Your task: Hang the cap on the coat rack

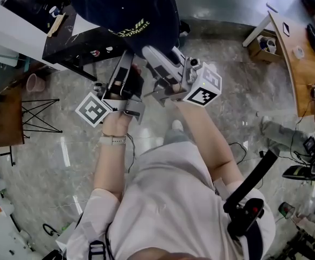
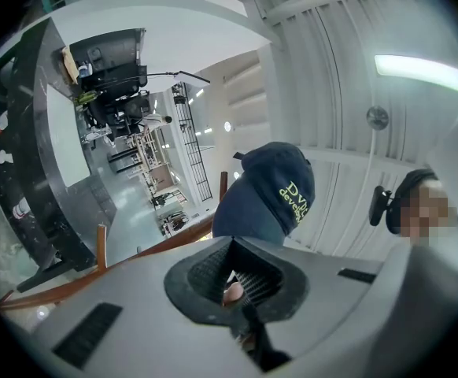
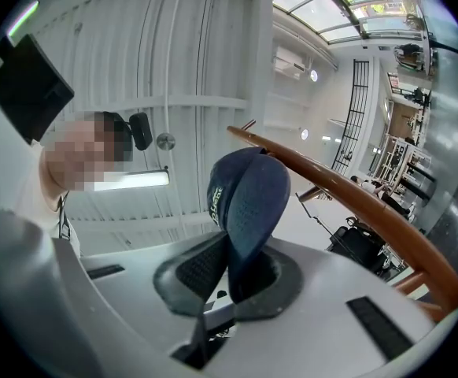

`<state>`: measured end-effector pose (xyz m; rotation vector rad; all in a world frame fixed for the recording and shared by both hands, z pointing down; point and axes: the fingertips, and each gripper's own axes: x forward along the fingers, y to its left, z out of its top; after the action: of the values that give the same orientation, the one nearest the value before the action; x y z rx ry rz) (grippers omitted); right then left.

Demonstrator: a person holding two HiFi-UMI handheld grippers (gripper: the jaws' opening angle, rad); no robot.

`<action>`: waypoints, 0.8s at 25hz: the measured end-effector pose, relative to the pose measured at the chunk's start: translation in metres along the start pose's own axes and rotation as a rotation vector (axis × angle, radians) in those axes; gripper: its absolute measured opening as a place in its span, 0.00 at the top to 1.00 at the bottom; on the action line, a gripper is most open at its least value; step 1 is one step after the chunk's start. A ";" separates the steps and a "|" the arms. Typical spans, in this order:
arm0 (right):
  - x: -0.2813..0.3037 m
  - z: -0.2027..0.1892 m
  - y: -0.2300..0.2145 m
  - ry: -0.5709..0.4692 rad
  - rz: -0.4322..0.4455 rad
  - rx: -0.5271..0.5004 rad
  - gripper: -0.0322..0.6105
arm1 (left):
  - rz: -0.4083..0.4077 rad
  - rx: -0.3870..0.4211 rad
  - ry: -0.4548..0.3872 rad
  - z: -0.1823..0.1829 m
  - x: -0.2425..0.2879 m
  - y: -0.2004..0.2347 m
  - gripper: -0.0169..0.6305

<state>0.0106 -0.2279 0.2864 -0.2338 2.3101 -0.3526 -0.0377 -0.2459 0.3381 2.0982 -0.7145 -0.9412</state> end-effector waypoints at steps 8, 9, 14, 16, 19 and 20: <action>-0.016 -0.018 -0.003 0.003 -0.027 0.013 0.89 | 0.027 -0.041 -0.009 -0.011 -0.012 0.017 0.96; -0.018 -0.022 -0.005 0.003 -0.029 0.017 0.89 | 0.031 -0.048 -0.010 -0.012 -0.014 0.021 0.96; -0.028 -0.037 -0.013 -0.008 -0.036 0.051 0.89 | 0.043 -0.068 -0.020 -0.015 -0.022 0.037 0.96; -0.031 -0.040 -0.015 -0.016 -0.034 0.053 0.89 | 0.042 -0.072 -0.022 -0.016 -0.023 0.042 0.96; -0.035 -0.043 -0.018 -0.028 -0.029 0.052 0.89 | 0.035 -0.084 -0.029 -0.017 -0.025 0.046 0.96; -0.036 -0.044 -0.018 -0.032 -0.026 0.056 0.89 | 0.032 -0.088 -0.031 -0.018 -0.026 0.046 0.96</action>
<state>0.0045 -0.2273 0.3460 -0.2406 2.2637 -0.4230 -0.0473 -0.2480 0.3933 1.9934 -0.7080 -0.9723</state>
